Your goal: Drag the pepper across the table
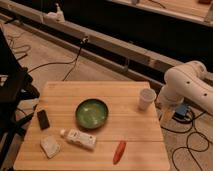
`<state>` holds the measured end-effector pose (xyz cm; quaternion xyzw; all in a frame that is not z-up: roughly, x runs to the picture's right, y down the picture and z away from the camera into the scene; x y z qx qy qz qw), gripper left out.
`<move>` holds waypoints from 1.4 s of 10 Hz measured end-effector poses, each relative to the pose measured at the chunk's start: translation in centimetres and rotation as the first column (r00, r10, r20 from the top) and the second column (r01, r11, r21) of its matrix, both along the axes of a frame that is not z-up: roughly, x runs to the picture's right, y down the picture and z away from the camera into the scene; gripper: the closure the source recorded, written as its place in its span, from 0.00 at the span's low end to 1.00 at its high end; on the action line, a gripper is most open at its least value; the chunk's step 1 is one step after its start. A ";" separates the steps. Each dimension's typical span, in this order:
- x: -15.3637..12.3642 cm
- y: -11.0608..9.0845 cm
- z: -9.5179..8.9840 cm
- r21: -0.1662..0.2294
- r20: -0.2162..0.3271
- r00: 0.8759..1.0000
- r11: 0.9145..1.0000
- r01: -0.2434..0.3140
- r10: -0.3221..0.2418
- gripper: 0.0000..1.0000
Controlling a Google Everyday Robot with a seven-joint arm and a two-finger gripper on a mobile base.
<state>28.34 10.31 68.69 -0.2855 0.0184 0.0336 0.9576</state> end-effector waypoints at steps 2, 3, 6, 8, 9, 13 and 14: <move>-2.1 -0.8 0.6 -0.008 0.012 1.000 1.000 0.000 0.000 0.35; -3.1 -0.6 0.7 -0.007 0.020 1.000 1.000 0.021 -0.020 0.35; -6.8 1.5 0.8 0.015 0.124 0.976 0.984 0.180 -0.181 0.35; -9.5 4.8 0.5 0.055 0.233 0.908 0.937 0.345 -0.348 0.35; -10.5 6.2 0.3 0.074 0.269 0.874 0.913 0.400 -0.405 0.35; -14.6 14.3 -1.2 0.150 0.457 0.663 0.786 0.599 -0.593 0.35; -15.3 15.5 -1.8 0.167 0.489 0.621 0.764 0.623 -0.613 0.35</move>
